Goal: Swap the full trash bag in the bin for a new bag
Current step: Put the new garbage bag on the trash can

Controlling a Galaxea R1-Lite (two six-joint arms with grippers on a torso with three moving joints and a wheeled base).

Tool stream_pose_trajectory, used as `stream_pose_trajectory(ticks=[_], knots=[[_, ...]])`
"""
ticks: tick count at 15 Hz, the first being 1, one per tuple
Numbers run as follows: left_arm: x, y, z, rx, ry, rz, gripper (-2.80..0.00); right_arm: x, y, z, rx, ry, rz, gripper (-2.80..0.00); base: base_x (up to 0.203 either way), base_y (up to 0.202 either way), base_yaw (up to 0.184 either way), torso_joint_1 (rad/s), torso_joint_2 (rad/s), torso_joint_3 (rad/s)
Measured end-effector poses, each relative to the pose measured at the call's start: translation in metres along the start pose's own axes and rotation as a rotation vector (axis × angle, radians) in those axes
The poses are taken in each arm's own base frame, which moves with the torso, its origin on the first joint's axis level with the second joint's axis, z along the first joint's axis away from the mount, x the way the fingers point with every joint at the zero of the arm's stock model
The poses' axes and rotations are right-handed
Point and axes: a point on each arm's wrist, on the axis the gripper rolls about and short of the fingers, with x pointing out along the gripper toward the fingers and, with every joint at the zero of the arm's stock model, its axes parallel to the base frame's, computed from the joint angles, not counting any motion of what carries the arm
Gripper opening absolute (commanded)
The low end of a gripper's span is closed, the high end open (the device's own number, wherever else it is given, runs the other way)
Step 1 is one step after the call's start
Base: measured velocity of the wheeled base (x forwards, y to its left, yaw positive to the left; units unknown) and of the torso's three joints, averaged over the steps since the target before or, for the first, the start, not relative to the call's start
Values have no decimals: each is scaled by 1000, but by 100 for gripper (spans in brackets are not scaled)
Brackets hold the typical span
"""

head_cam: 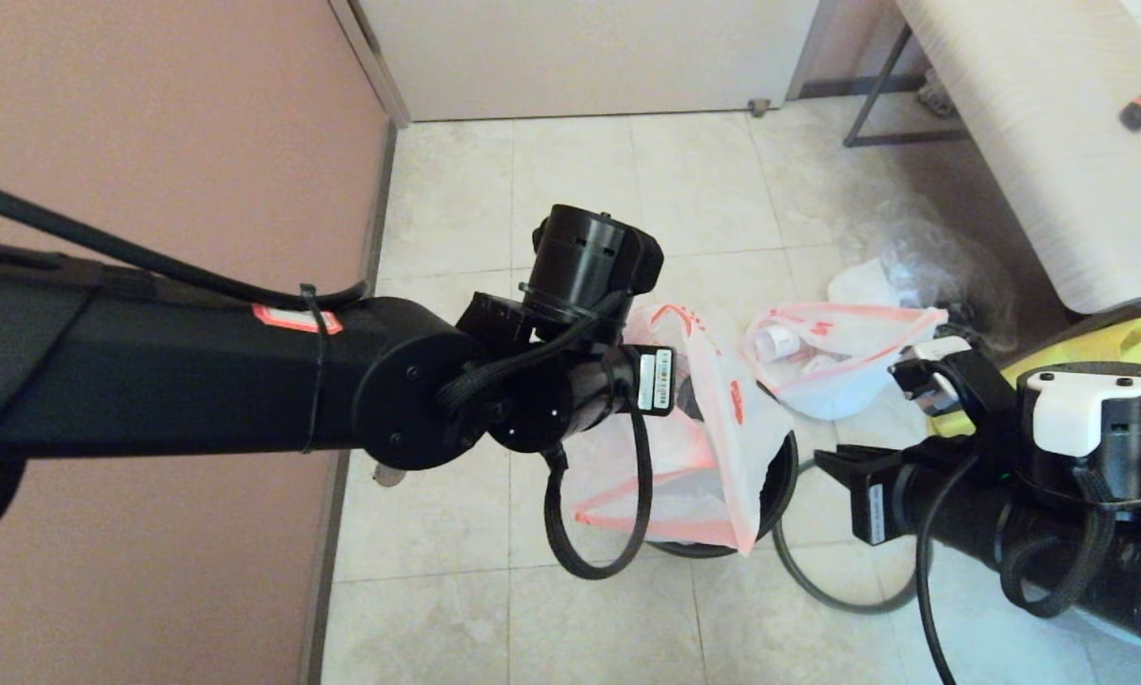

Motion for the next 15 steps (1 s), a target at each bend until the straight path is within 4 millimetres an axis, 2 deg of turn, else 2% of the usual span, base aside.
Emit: stream_pose_trajectory(ticks=[2,6,11,15], knots=[[13,-3,2,-10,-7,7,-280,-5,13,-2,-11,-4,32,0,0,0,0,0,0,0],[32,-9,1,-13,-7,13,-280,-9,20,-17,-61,27,53,0,0,0,0,0,0,0],[36,-12,-4,-7,4,9,-280,-8,26,-25,-184,-9,45,0,0,0,0,0,0,0],[37,-5,-3,-13,8,17,-280,-7,33,-26,-199,-10,74,0,0,0,0,0,0,0]])
